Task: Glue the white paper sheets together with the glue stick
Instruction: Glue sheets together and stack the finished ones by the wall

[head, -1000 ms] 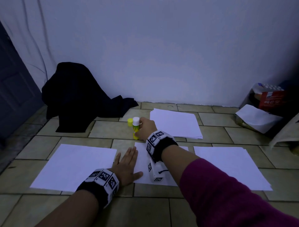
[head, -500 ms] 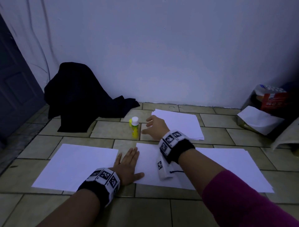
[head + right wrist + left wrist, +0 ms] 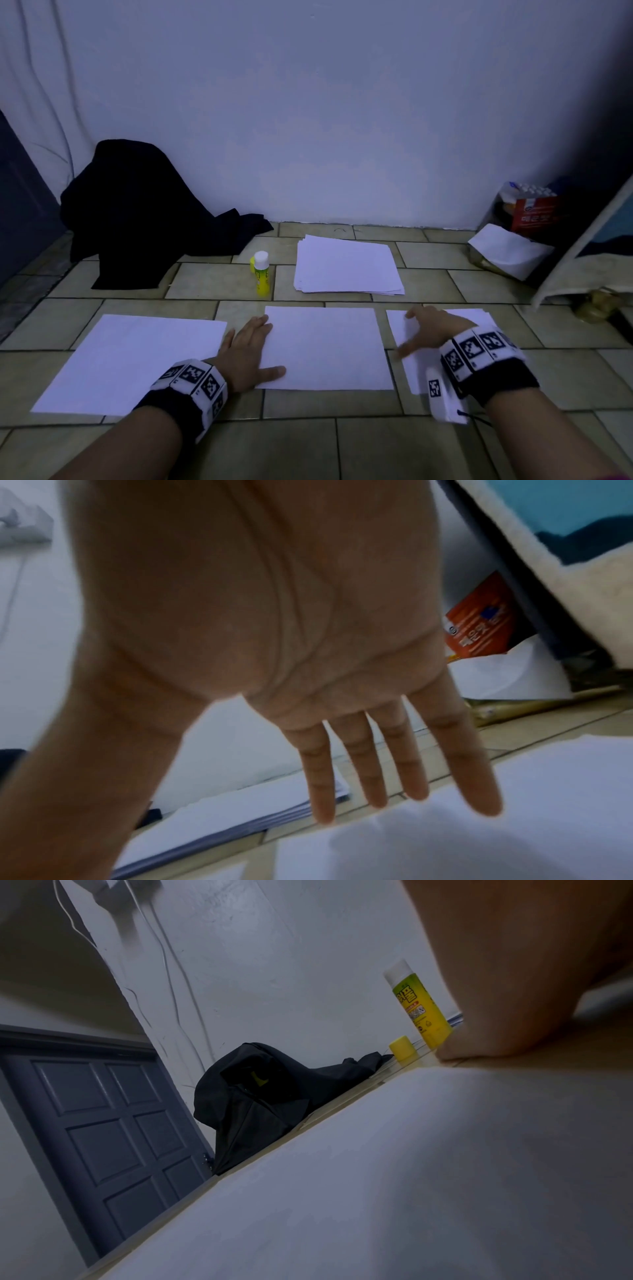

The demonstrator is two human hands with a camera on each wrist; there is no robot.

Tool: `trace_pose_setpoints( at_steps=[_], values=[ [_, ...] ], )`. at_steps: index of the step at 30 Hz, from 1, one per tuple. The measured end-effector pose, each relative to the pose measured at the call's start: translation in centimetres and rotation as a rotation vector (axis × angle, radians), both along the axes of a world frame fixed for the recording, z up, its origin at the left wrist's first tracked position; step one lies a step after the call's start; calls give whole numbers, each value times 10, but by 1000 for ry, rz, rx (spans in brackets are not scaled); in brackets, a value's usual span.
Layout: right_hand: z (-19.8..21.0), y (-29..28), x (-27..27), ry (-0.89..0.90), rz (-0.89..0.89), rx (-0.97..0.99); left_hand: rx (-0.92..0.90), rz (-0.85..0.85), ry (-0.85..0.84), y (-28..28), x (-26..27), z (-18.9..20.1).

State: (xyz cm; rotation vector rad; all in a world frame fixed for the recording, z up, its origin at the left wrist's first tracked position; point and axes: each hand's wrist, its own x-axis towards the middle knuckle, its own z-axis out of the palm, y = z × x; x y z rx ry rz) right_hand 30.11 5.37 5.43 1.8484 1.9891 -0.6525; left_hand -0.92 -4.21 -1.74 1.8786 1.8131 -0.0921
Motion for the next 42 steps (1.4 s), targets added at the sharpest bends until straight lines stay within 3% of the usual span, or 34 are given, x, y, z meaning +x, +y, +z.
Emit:
trace_pose_setpoints(
  at_steps=[6, 13, 25, 33, 36, 42],
  values=[
    [-16, -11, 18, -98, 13, 15, 52, 0, -51, 3, -8, 0],
    [-18, -18, 26, 28, -56, 54, 21, -29, -40, 2, -12, 8],
    [-20, -16, 41, 86, -50, 104, 35, -68, -29, 0, -14, 10],
    [0, -16, 48, 219, -251, 449, 44, -68, -11, -1, -11, 11],
    [20, -20, 30, 292, -220, 485, 37, -67, 2, -3, -8, 13],
    [23, -35, -58, 398, 26, 243, 30, -74, 28, -3, -9, 10]
  ],
)
